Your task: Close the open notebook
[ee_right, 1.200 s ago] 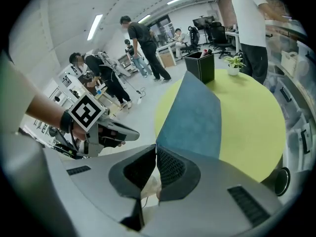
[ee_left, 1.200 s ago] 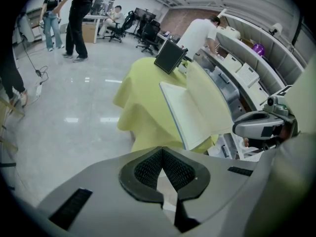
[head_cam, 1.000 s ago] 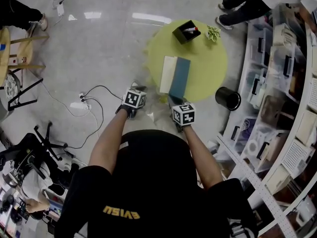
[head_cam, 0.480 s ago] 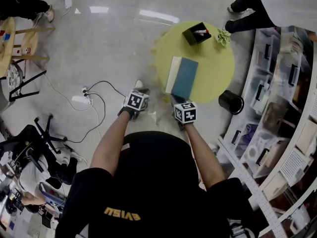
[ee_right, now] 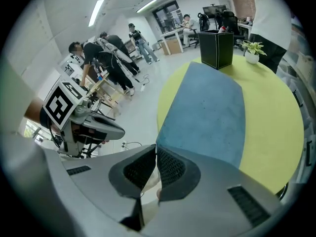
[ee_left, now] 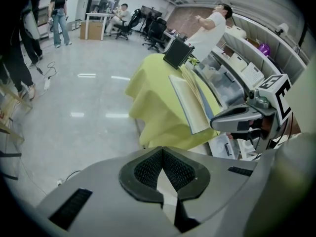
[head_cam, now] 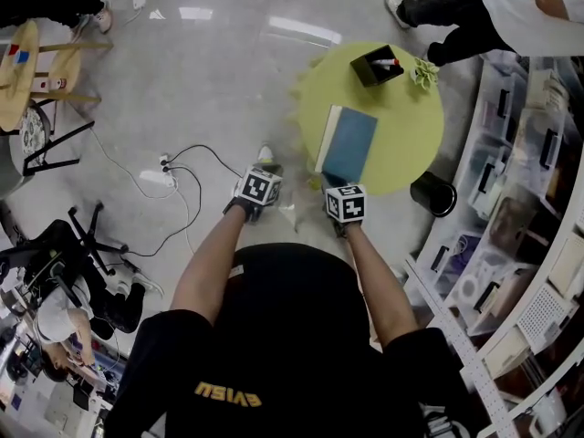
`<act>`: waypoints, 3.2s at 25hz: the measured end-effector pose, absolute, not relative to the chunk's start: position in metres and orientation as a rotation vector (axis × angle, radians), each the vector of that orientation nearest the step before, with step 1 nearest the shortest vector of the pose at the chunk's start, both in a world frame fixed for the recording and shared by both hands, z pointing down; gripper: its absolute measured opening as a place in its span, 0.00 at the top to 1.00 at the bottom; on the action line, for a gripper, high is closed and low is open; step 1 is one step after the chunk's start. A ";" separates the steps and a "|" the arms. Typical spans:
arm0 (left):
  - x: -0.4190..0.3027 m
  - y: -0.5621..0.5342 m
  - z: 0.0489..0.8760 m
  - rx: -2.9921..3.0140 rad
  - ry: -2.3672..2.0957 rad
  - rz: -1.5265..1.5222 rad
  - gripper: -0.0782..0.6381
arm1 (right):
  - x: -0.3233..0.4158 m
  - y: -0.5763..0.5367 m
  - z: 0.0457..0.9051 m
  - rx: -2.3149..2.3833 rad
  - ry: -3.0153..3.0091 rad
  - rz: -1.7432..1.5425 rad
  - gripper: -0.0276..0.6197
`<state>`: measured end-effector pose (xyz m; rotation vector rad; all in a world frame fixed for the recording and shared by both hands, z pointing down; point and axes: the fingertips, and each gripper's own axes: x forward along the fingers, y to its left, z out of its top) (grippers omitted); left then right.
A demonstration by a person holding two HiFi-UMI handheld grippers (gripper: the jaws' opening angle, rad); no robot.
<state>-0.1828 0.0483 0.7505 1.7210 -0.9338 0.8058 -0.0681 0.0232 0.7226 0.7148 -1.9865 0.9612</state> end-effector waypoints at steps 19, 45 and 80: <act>-0.183 0.052 0.753 1.712 -0.937 0.802 0.87 | -0.075 0.021 0.749 0.654 -1.913 0.925 0.94; -0.183 0.003 0.621 2.229 -0.859 0.740 0.87 | -0.017 0.012 0.653 0.833 -2.040 1.127 0.94; -0.103 -0.101 0.332 2.882 -1.331 0.278 0.87 | 0.099 -0.045 0.360 1.531 -2.471 0.540 0.95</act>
